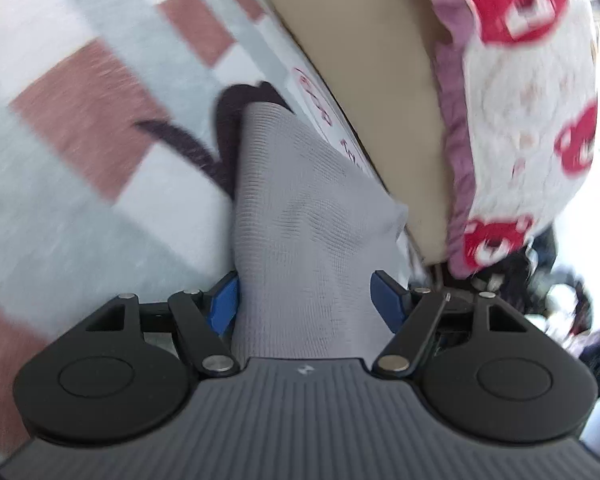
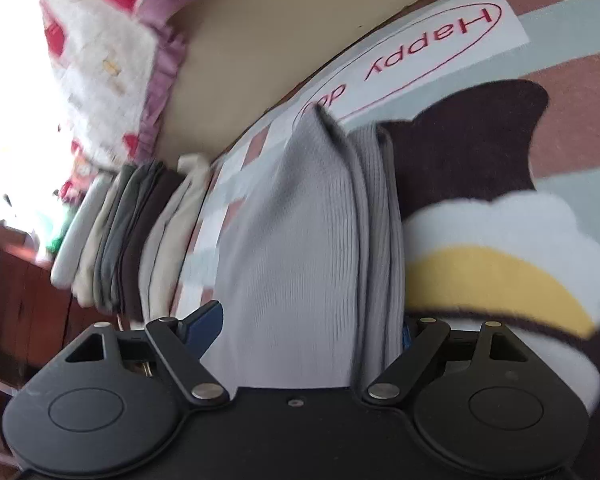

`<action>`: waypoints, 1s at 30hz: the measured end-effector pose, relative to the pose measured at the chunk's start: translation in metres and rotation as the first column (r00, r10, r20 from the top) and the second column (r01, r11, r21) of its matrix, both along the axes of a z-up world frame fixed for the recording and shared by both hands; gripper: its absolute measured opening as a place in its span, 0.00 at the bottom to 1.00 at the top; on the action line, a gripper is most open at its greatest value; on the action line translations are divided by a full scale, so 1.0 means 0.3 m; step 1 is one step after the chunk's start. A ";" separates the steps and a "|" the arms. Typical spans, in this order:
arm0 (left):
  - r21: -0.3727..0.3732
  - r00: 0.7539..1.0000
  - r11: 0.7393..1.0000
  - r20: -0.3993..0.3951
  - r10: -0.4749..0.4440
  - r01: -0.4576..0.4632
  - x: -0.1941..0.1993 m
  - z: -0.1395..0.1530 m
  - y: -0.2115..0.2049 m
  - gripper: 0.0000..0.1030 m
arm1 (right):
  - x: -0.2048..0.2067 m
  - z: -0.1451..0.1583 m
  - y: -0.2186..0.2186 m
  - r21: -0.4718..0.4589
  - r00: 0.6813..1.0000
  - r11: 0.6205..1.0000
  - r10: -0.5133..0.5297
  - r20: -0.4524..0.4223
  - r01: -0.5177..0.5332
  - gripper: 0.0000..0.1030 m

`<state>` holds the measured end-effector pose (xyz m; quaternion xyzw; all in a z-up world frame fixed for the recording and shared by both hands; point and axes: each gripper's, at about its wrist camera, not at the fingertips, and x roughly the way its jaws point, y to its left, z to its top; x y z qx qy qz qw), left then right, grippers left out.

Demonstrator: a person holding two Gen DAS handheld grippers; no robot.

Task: Fold clothes
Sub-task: 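Lower both grippers onto the folded grey garment and close on its edge, then lift the folded grey garment with both grippers toward the clothes stack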

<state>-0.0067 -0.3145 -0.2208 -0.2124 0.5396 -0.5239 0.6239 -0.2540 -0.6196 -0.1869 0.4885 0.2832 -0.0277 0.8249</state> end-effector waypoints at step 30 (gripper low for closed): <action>0.020 0.990 0.990 -0.002 -0.139 0.139 -0.019 -0.005 -0.064 0.41 | 0.022 0.092 0.159 -0.362 0.978 0.932 -0.063 -0.199 -0.013 0.62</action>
